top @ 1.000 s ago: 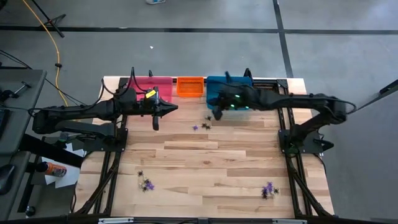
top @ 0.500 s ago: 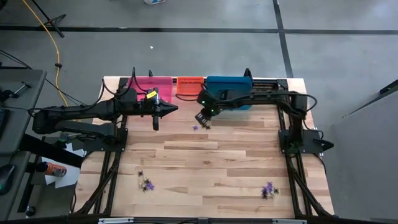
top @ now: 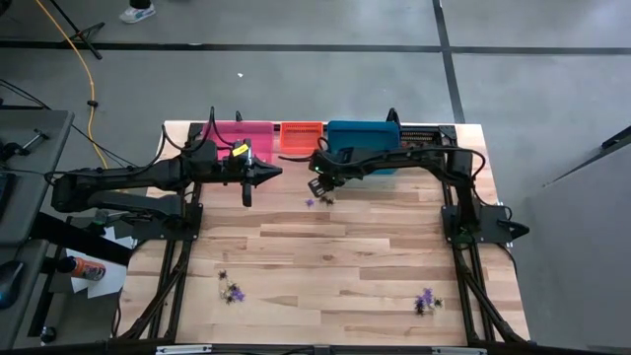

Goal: Sort Halloween decoration
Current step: Put the white skull toy into the pink bin

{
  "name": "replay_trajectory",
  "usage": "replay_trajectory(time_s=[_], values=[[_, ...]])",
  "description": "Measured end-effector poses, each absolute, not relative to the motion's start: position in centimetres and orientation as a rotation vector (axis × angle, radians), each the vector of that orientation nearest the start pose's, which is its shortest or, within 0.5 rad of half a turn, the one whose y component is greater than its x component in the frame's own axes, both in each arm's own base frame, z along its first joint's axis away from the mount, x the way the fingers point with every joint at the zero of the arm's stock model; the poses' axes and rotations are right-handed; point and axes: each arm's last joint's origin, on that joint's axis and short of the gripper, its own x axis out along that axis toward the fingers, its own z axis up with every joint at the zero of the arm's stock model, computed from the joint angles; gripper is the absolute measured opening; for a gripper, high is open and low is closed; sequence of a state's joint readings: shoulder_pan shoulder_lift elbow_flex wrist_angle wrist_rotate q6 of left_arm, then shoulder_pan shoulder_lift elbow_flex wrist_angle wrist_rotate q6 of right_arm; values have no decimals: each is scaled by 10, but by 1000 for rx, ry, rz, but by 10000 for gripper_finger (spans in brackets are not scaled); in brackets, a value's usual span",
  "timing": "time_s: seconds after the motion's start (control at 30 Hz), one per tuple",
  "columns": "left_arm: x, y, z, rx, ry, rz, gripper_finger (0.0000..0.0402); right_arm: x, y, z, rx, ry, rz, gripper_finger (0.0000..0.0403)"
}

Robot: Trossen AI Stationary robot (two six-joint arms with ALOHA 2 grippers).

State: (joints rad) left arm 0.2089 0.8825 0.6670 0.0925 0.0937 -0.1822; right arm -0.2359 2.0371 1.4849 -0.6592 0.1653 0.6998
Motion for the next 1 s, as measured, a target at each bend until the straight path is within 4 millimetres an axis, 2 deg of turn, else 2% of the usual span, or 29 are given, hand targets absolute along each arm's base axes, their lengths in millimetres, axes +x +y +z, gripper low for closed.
replay_trajectory(time_s=[0.33,1.0], values=[[197,39,302,-201,111,126,0,409,-102,151,675,1036,-759,126],[197,39,302,-218,110,128,0,411,-104,151,660,999,-795,126]])
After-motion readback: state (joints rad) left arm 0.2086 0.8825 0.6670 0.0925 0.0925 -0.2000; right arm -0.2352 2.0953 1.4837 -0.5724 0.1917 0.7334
